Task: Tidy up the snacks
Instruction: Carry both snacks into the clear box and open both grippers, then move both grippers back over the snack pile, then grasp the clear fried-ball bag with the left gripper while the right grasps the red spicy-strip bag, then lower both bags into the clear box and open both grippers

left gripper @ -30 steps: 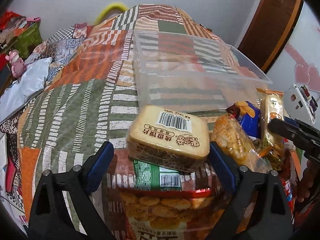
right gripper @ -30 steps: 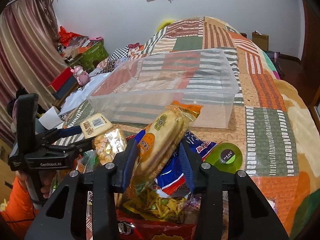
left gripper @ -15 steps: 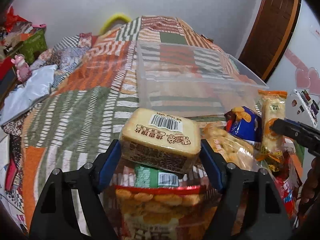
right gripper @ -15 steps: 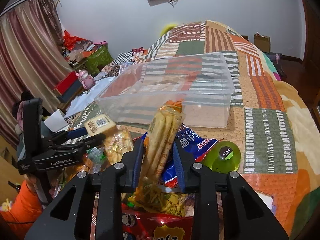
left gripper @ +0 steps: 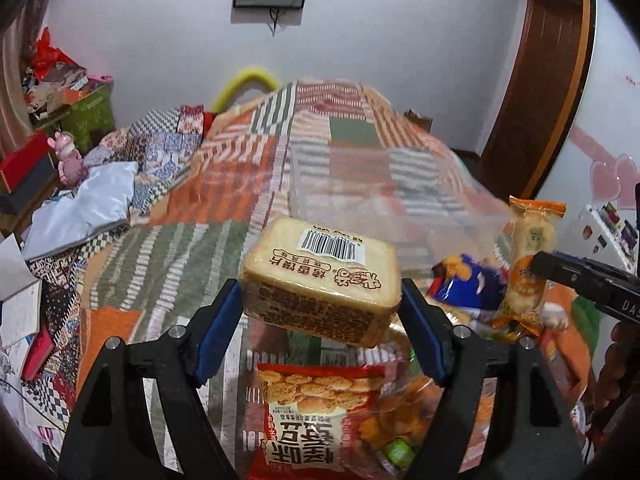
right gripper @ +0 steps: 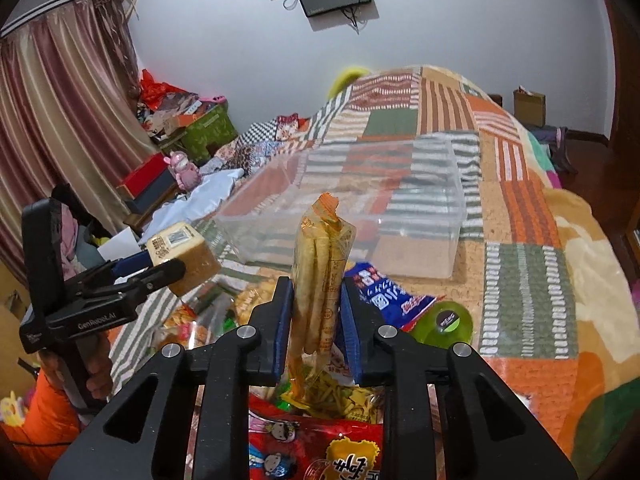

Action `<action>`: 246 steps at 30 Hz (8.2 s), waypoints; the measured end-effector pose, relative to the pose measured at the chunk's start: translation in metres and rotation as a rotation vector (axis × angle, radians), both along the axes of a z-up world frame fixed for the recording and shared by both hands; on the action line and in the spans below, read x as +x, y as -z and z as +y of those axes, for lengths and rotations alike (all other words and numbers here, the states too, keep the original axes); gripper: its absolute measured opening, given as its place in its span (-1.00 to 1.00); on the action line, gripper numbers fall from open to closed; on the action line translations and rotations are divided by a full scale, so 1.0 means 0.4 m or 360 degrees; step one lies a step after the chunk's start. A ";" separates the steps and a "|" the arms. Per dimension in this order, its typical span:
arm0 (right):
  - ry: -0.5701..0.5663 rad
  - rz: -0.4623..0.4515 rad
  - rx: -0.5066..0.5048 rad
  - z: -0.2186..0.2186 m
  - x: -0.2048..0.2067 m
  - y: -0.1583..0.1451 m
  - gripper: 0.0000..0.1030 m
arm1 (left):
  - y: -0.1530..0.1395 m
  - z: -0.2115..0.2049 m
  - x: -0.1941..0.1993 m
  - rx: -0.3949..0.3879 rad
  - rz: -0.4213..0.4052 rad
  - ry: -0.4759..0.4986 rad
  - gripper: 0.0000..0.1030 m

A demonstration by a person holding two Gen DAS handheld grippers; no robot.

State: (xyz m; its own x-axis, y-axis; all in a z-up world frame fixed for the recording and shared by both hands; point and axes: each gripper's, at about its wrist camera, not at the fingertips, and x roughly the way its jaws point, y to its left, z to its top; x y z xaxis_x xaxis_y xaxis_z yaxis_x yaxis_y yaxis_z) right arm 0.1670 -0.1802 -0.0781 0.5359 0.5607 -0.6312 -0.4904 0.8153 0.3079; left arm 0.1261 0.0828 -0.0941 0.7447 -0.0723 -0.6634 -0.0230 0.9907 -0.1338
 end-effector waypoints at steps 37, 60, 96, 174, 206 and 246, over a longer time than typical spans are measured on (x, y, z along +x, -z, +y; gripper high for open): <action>0.0045 -0.0100 -0.0195 0.032 0.271 -0.037 -0.58 | 0.008 -0.111 0.347 0.0044 0.0169 0.0082 0.49; -0.0093 0.0146 -0.0375 0.091 0.313 0.087 -0.58 | 0.110 -0.147 0.438 0.0083 0.0469 0.0142 0.50; 0.0055 -0.0264 -0.0260 -0.029 -0.058 -0.099 0.58 | -0.072 -0.118 -0.014 0.0118 0.0110 0.0080 0.89; -0.0016 0.0044 -0.0201 -0.050 -0.189 0.075 0.50 | 0.041 -0.153 -0.141 0.0067 0.0067 0.0251 0.23; 0.0052 0.0133 -0.0379 -0.040 -0.177 0.186 0.98 | 0.036 -0.121 -0.147 -0.0041 0.0051 0.0130 0.24; 0.0124 -0.0216 -0.0157 0.033 0.128 -0.077 0.53 | -0.094 -0.073 0.157 -0.0050 -0.0076 -0.0032 0.24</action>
State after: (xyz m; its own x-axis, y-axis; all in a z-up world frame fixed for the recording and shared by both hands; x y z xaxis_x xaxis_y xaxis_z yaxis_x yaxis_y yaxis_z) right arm 0.2183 -0.1671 -0.0473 0.6591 0.4533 -0.6000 -0.4562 0.8753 0.1602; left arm 0.1889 0.0537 -0.0567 0.7770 -0.0773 -0.6247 -0.0356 0.9854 -0.1662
